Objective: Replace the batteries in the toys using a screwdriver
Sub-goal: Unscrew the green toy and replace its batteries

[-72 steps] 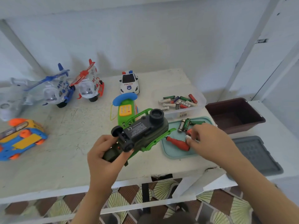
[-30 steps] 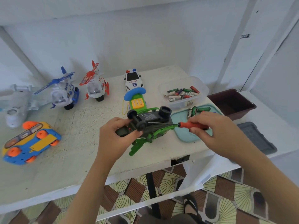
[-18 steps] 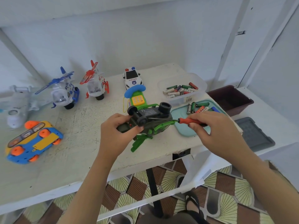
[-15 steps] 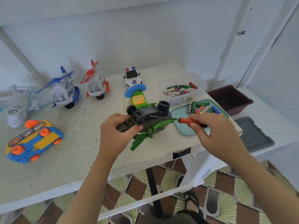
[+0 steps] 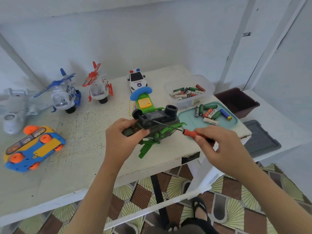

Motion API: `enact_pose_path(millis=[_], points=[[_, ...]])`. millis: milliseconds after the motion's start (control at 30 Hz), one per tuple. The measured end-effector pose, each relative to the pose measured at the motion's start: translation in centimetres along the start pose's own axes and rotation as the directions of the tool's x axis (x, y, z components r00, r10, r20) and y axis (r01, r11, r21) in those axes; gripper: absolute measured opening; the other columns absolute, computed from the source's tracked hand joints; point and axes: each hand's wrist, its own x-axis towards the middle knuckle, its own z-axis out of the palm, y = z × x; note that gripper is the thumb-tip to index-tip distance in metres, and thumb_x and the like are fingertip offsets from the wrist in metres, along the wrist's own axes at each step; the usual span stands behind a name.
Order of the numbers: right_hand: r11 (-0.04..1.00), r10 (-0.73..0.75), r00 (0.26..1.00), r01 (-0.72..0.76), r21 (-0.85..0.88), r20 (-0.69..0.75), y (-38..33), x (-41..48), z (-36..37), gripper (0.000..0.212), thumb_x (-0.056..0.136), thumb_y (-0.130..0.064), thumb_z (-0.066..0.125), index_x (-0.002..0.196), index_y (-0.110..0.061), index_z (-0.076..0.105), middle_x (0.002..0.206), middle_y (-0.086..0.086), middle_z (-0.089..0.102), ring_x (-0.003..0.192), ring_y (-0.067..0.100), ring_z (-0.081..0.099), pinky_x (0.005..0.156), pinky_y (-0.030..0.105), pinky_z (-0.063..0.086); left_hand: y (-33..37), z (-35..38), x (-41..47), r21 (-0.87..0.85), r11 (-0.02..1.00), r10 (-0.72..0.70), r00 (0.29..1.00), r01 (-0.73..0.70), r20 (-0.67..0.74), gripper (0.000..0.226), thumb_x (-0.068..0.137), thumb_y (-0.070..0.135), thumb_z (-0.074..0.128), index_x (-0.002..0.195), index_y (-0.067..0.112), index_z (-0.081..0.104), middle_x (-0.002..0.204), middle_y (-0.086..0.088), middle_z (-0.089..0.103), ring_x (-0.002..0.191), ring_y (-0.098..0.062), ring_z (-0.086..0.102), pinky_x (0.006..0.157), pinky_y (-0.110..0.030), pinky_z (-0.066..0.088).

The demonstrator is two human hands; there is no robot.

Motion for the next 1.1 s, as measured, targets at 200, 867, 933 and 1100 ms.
enact_pose_path(millis=[200, 867, 933, 1100], points=[[0.994, -0.066, 0.998, 0.064, -0.087, -0.013, -0.3, -0.1, -0.1, 0.039, 0.09, -0.037, 0.047, 0.1, -0.011, 0.073, 0.072, -0.005, 0.066, 0.061, 0.011, 0.056, 0.051, 0.032, 0.05, 0.6, 0.0, -0.2, 0.005, 1.0, -0.001, 1.0, 0.001, 0.022, 0.029, 0.071, -0.002, 0.08, 0.087, 0.021, 0.072, 0.073, -0.01, 0.063, 0.064, -0.002, 0.056, 0.053, -0.008, 0.042], [0.937, 0.315, 0.916, -0.259, 0.234, -0.247, -0.1, 1.1, 0.3, 0.014, 0.094, -0.024, 0.055, 0.088, -0.023, 0.067, 0.069, 0.003, 0.065, 0.059, 0.017, 0.051, 0.047, 0.027, 0.037, 1.0, 0.7, -0.9, 0.163, 0.98, 0.106, 0.993, -0.112, 0.043, 0.039, 0.059, 0.025, 0.091, 0.083, 0.042, 0.065, 0.08, 0.009, 0.062, 0.076, -0.002, 0.057, 0.062, -0.01, 0.045], [0.91, 0.381, 0.876, -0.297, 0.29, -0.295, 0.8, 1.8, 0.4, 0.012, 0.096, -0.022, 0.055, 0.091, -0.022, 0.066, 0.075, 0.006, 0.067, 0.062, 0.018, 0.053, 0.049, 0.025, 0.039, 1.1, 0.6, -0.7, 0.169, 0.977, 0.118, 0.991, -0.127, 0.065, 0.038, 0.058, 0.025, 0.091, 0.085, 0.037, 0.068, 0.08, 0.007, 0.063, 0.077, -0.003, 0.058, 0.062, -0.011, 0.046], [0.912, 0.372, 0.902, -0.399, -0.094, -0.218, 4.9, 2.8, 1.1, 0.011, 0.086, -0.023, 0.065, 0.093, -0.019, 0.072, 0.079, -0.002, 0.059, 0.078, 0.011, 0.055, 0.07, 0.027, 0.045, 1.1, 0.4, -0.7, 0.216, 0.967, 0.119, 0.99, -0.132, 0.072, 0.034, 0.058, 0.029, 0.089, 0.089, 0.024, 0.075, 0.081, 0.009, 0.063, 0.08, -0.005, 0.058, 0.063, -0.011, 0.046]])
